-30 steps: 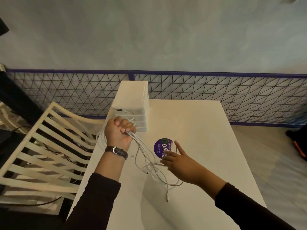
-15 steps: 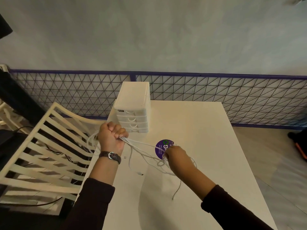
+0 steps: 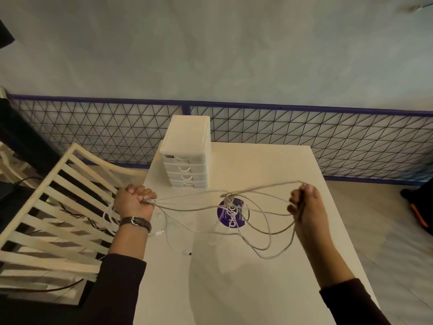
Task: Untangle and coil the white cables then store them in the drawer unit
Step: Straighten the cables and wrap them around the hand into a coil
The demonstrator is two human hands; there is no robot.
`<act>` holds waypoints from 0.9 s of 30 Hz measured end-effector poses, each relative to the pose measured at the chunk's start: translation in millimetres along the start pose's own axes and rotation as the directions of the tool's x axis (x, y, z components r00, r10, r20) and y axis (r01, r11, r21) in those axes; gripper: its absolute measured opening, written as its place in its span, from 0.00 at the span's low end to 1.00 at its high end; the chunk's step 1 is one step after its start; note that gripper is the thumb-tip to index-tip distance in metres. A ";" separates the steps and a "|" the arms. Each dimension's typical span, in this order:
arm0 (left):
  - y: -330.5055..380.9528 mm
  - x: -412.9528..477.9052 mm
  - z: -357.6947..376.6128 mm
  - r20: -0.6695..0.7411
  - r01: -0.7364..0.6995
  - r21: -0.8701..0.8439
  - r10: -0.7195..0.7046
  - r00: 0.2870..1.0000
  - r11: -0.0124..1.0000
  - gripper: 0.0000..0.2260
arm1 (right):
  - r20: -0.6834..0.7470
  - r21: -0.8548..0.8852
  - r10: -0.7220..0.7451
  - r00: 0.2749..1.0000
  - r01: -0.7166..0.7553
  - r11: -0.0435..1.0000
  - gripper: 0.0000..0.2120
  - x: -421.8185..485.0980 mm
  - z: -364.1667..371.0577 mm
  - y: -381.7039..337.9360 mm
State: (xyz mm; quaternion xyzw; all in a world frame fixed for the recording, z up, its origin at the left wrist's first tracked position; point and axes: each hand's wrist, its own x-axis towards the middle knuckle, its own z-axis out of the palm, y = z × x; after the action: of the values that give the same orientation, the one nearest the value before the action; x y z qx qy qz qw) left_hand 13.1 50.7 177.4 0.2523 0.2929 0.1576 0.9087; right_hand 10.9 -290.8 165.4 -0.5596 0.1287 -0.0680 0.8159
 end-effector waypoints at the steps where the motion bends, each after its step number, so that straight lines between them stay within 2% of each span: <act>1: 5.4 2.9 -1.4 -0.022 -0.004 -0.023 0.004 1.000 1.000 0.10 | -0.054 0.094 0.029 0.998 -0.024 0.995 0.15 3.2 -13.5 3.4; 4: 19.5 13.0 -7.2 -0.073 -0.025 -0.140 0.015 0.997 0.990 0.20 | -0.227 0.378 0.175 0.958 -0.079 0.922 0.14 12.4 -55.3 15.1; 6: 24.0 14.9 -7.0 -0.088 -0.038 -0.200 0.020 0.996 0.979 0.22 | -0.288 0.425 0.278 0.917 -0.138 0.895 0.13 15.7 -73.6 29.5; 7: 23.8 13.8 -4.8 -0.092 -0.047 -0.212 0.028 0.995 0.976 0.21 | -0.298 0.376 0.314 0.901 -0.191 0.907 0.12 16.2 -77.3 37.2; 10: 17.4 6.6 7.2 -0.055 -0.055 -0.247 0.043 0.998 0.967 0.20 | -0.265 0.066 0.405 0.875 -0.403 0.913 0.11 12.0 -76.2 63.1; 12: 8.9 -1.7 16.8 0.009 -0.016 -0.248 0.019 1.000 0.969 0.19 | -0.228 -0.195 0.405 0.885 -0.449 0.872 0.09 4.7 -72.2 74.2; 14: -2.2 -10.1 26.6 0.071 0.031 -0.248 -0.014 0.997 0.968 0.21 | -0.193 -0.362 0.406 0.893 -0.449 0.817 0.10 -0.1 -66.6 81.7; 16: -13.7 -19.9 37.1 0.126 0.061 -0.236 -0.032 0.992 0.970 0.18 | -0.184 -0.602 0.372 0.910 -0.404 0.689 0.14 -4.0 -56.7 85.0; 18: -23.2 -29.8 47.0 0.176 0.076 -0.214 -0.038 0.984 0.974 0.13 | -0.172 -0.863 0.190 0.966 -0.241 0.444 0.22 -9.6 -41.7 87.5; 19: -27.0 -33.9 51.2 0.200 0.081 -0.204 -0.040 0.979 0.975 0.12 | -0.108 -0.903 0.054 0.993 -0.120 0.412 0.22 -14.3 -31.4 87.7; 20: -30.1 -37.4 55.5 0.216 0.084 -0.195 -0.041 0.976 0.977 0.12 | -0.024 -0.896 -0.048 0.999 0.000 0.444 0.19 -21.3 -18.5 86.0; 21: -32.9 -40.3 59.6 0.224 0.081 -0.183 -0.038 0.974 0.980 0.12 | 0.062 -0.865 -0.078 0.995 0.093 0.494 0.13 -28.2 -4.4 84.9; 22: -35.4 -43.5 64.1 0.225 0.073 -0.172 -0.033 0.974 0.982 0.12 | 0.142 -0.837 -0.027 0.989 0.135 0.530 0.07 -35.2 10.4 84.8; 23: -37.8 -46.3 68.8 0.220 0.061 -0.162 -0.024 0.975 0.985 0.11 | 0.212 -0.825 0.068 0.975 0.142 0.547 0.04 -41.1 23.5 87.6; 25: -42.3 -53.8 78.5 0.202 0.031 -0.148 -0.001 0.979 0.989 0.10 | 0.281 -0.815 0.188 0.941 0.131 0.565 0.05 -46.7 40.1 100.5; 27: -45.8 -60.2 85.0 0.200 0.017 -0.145 0.012 0.980 0.989 0.12 | 0.235 -0.778 0.249 0.940 0.029 0.627 0.07 -47.2 50.0 111.0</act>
State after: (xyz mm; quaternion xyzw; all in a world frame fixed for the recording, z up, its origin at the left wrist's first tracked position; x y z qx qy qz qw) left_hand 24.6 -44.3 239.0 0.1994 0.1882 0.1512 0.9497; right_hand -23.6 -193.5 85.5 -0.8481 0.0455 0.1360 0.5101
